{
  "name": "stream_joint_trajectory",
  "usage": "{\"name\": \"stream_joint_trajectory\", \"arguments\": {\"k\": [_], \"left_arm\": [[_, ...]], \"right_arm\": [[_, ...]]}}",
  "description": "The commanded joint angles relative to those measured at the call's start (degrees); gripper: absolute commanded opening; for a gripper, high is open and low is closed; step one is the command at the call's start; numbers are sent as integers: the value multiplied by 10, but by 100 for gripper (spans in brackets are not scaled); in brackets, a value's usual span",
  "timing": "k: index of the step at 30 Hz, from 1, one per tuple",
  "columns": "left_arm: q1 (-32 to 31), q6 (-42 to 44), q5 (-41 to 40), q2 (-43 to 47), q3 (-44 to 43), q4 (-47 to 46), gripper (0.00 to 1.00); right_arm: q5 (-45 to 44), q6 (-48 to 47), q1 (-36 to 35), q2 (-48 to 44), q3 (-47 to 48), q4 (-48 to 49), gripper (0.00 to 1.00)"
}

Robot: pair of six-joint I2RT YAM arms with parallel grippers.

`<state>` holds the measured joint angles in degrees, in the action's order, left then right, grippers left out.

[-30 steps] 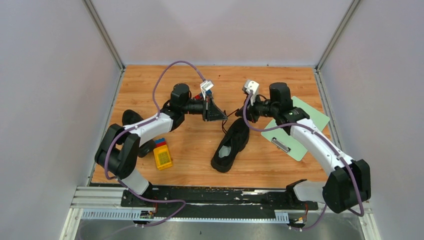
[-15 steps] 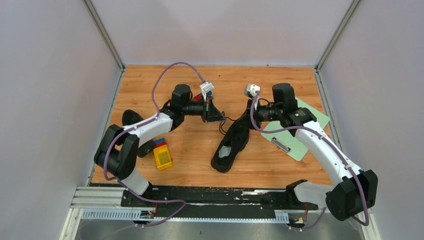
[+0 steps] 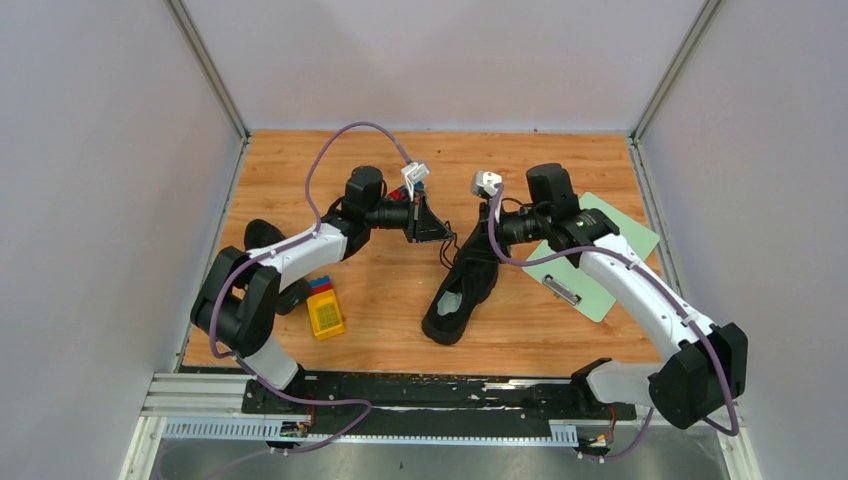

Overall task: Tie the shoes
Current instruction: Cross the shoelace with the shoelace.

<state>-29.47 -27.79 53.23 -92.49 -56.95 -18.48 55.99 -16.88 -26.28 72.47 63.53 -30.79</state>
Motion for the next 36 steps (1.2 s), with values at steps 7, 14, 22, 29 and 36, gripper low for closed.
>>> {"name": "stream_joint_trajectory", "arguments": {"k": [7, 14, 22, 29, 36], "left_arm": [[3, 8, -1, 2, -20, -9, 0], [3, 11, -2, 2, -21, -6, 0], [3, 13, -3, 5, -20, -3, 0], [3, 18, -3, 6, -22, 4, 0], [3, 17, -3, 5, -24, 2, 0]], "right_arm": [[-53, -108, -30, 20, 59, -26, 0], [-47, -109, -38, 18, 58, -39, 0], [-40, -113, -41, 18, 49, -53, 0], [-59, -138, -50, 18, 41, -59, 0], [-78, -169, -65, 18, 50, -75, 0]]}}
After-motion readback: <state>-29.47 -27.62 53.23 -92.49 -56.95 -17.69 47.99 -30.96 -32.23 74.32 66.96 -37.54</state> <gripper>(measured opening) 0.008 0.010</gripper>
